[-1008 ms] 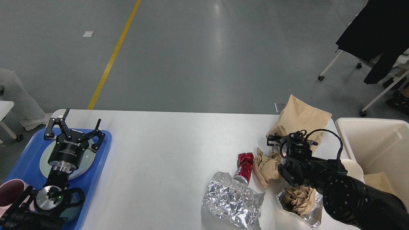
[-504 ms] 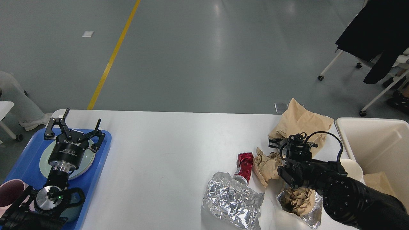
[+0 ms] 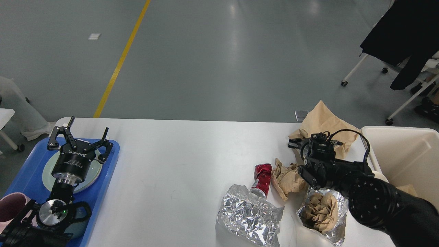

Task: Tidy desktop
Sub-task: 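Grasp the second paper bag with the right gripper and lift it, then carry the paper bag into the white bin and release it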

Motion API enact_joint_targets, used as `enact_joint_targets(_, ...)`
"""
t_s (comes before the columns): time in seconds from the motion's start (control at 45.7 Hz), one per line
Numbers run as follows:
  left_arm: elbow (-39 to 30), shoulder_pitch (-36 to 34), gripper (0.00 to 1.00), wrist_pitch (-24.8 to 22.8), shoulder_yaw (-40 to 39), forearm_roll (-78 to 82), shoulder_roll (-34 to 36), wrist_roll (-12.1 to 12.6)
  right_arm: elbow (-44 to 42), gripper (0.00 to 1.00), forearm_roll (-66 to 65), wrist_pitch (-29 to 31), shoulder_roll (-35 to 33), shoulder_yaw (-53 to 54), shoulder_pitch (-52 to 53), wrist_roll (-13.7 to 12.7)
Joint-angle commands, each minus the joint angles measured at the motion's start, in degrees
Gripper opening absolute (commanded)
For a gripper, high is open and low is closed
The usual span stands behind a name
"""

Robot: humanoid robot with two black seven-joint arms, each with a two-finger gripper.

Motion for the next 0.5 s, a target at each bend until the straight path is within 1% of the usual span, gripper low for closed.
enact_joint_targets(0.0,0.05,0.00,0.96,0.00,0.00,0.00,-0.01,0.00,7.49,0.00,-0.01,4.74,-4.24,0.73,7.74,-0.15)
enact_joint_targets(0.088,-0.04,0.00,0.96,0.00,0.00,0.00,-0.01,0.00,14.79,0.00,0.08,7.91,-7.05,0.55,14.86,-0.59)
enact_joint_targets(0.175,-0.04,0.00,0.96,0.00,0.00,0.00,-0.01,0.09,22.17,0.00,0.08,11.51,-9.07,-0.41,23.29,-1.91)
enact_joint_targets(0.285,-0.04,0.00,0.96,-0.09,0.00,0.00,-0.01,0.09,29.91,0.00,0.08,19.24,-12.50,-1.73,32.87,-2.35)
enact_joint_targets(0.307,-0.04,0.00,0.96,-0.18,0.00,0.00,-0.01,0.09,32.88,0.00,0.08,22.12,-13.55,-2.60,36.81,-2.35)
enact_joint_targets(0.329,-0.04,0.00,0.96,-0.26,0.00,0.00,-0.01,0.09,34.48,0.00,0.08,23.63,-13.91,-3.22,38.67,-2.35)
enact_joint_targets(0.482,-0.04,0.00,0.96,-0.26,0.00,0.00,-0.01,0.09,47.39,0.00,0.17,32.07,-16.99,-10.77,54.14,-2.09)
